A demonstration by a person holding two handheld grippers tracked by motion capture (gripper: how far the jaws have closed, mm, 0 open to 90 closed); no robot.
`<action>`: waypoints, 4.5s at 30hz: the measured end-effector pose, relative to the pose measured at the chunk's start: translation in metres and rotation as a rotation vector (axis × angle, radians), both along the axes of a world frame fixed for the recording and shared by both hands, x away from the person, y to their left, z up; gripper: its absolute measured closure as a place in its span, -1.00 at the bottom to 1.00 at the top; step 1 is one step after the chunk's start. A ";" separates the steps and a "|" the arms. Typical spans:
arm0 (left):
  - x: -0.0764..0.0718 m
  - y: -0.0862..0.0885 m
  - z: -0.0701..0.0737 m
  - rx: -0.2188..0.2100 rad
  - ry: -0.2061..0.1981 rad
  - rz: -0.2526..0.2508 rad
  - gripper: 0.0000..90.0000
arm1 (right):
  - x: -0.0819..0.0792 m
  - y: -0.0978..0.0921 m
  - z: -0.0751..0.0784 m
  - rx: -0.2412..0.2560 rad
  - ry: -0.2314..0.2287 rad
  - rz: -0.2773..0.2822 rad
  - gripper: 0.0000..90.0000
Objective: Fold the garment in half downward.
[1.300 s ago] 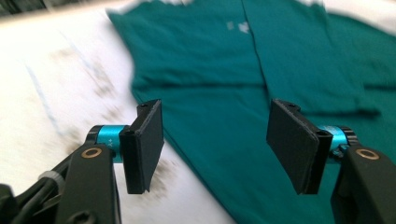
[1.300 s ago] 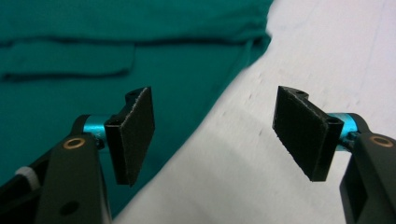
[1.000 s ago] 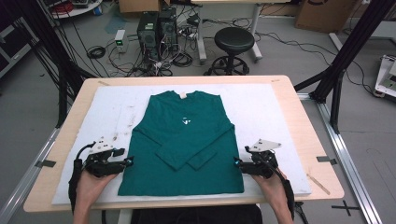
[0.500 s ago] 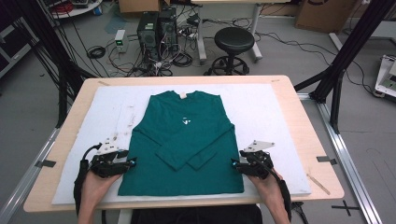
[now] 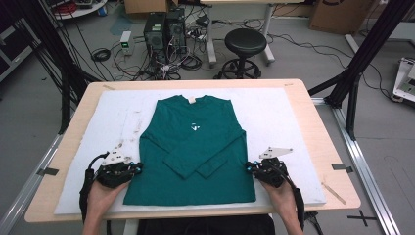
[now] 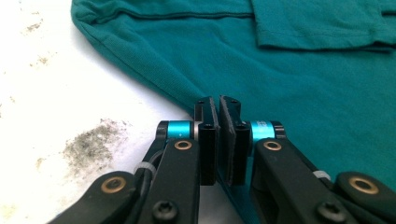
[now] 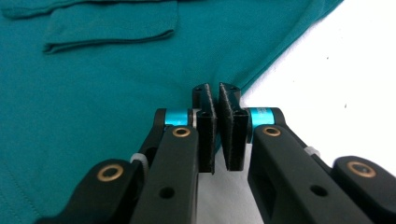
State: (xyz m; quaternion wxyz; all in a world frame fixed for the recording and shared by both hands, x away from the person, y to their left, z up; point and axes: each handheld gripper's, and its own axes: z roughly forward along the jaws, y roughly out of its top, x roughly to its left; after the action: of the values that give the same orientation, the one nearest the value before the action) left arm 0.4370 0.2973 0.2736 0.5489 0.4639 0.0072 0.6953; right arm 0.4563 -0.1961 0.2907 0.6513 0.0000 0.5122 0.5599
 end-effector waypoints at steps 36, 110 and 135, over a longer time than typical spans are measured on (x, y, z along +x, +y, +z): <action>0.006 0.010 -0.076 0.133 -0.017 -0.062 0.92 | 0.002 -0.027 -0.077 -0.106 -0.053 0.014 0.94; -0.008 -0.041 0.171 -0.078 -0.004 -0.005 0.01 | -0.005 -0.010 0.028 0.122 -0.096 -0.001 -0.33; 0.000 -0.044 0.175 -0.068 0.020 0.017 0.51 | -0.004 -0.009 0.029 0.129 -0.081 -0.011 -0.33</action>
State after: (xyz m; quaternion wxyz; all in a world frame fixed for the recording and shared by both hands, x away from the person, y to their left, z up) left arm 0.4372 0.2529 0.4484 0.5584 0.4519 0.0401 0.6945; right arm 0.4527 -0.2054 0.3200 0.6731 0.0220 0.4483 0.5878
